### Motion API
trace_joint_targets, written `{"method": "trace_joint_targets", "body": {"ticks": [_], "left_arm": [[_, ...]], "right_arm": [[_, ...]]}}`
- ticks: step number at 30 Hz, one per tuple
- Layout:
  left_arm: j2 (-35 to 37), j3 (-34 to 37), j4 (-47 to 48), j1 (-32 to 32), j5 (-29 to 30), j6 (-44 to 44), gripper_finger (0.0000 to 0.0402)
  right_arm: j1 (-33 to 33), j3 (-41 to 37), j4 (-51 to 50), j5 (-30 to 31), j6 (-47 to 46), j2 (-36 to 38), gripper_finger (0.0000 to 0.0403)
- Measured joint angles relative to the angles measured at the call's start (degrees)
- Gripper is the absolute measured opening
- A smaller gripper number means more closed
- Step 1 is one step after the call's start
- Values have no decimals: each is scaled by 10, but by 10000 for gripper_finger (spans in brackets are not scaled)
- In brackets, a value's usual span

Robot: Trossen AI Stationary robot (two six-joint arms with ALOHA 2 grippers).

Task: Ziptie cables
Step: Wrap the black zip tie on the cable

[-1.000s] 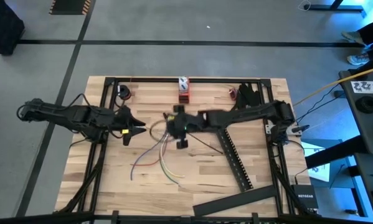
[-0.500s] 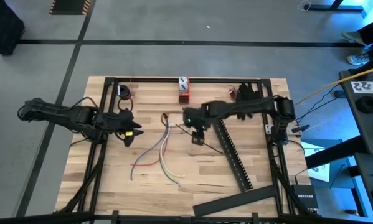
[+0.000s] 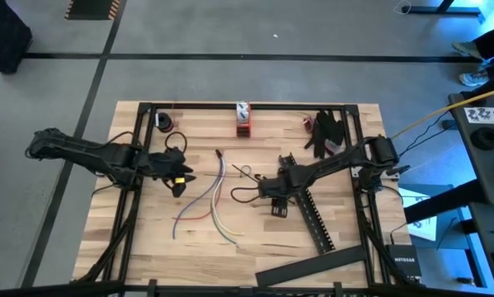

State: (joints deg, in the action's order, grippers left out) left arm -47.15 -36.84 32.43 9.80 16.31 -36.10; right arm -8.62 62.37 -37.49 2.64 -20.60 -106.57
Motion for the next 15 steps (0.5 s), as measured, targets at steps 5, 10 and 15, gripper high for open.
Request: {"method": "trace_joint_targets", "body": {"ticks": [5, 10, 15], "left_arm": [[-9, 0, -28, 0, 0, -3, 147], [-10, 0, -65, 0, 0, 6, 143], [-7, -32, -94, -1, 9, 30, 143]], "right_arm": [[0, -41, 61, -47, 9, 2, 117], [1, -43, 75, -96, 30, 4, 12], [12, 0, -3, -142, 93, 32, 4]]}}
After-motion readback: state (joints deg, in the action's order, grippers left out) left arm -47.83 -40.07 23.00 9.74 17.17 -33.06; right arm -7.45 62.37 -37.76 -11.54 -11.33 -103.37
